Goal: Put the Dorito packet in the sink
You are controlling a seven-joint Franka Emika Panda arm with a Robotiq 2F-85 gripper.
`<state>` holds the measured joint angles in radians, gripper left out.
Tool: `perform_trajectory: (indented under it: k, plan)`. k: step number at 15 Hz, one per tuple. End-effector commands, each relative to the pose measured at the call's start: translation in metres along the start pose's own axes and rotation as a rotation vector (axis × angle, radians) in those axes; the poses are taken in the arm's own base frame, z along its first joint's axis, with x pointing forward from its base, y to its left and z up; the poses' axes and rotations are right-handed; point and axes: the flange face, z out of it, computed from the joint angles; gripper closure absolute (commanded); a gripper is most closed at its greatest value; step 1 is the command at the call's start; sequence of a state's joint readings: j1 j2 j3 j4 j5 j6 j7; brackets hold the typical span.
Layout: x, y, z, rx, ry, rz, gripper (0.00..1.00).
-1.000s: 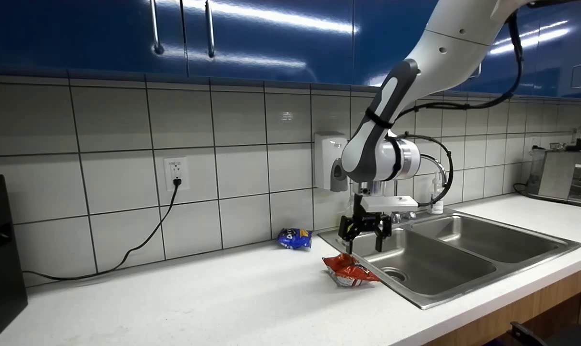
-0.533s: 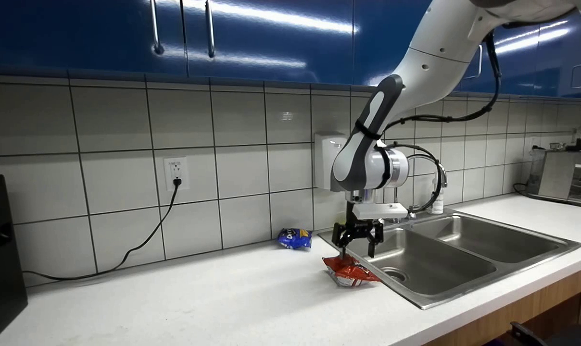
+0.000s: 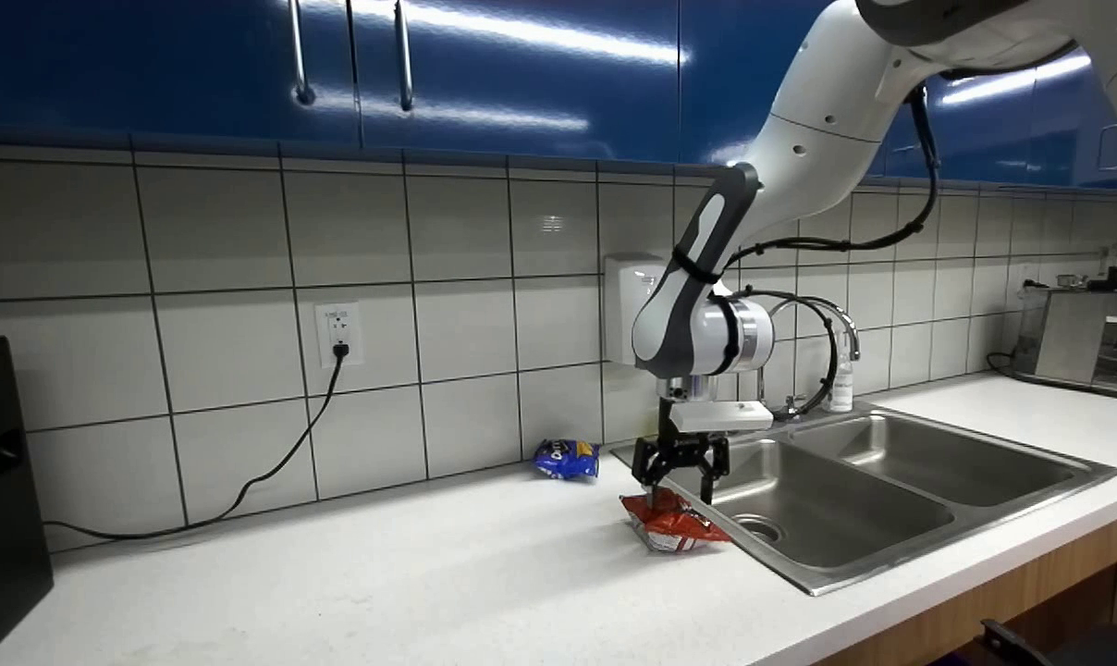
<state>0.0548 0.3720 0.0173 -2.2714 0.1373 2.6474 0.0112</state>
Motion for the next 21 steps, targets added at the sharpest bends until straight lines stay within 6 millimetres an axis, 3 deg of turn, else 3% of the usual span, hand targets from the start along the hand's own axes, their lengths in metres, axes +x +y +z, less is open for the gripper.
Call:
perform_trajectory:
  k: [1,6,8,16,18,21]
  plan:
    - [0.01,0.002,0.003,0.006,0.006,0.002,0.0]
    - [0.015,0.004,0.007,0.004,0.007,0.006,0.0]
    - [0.016,0.005,0.008,0.005,0.003,0.005,0.26]
    - [0.019,0.006,0.011,0.004,-0.002,0.007,0.88]
    - [0.02,0.006,0.01,0.003,0.002,0.008,0.99]
    - [0.023,0.007,0.007,0.003,0.01,0.009,0.98]
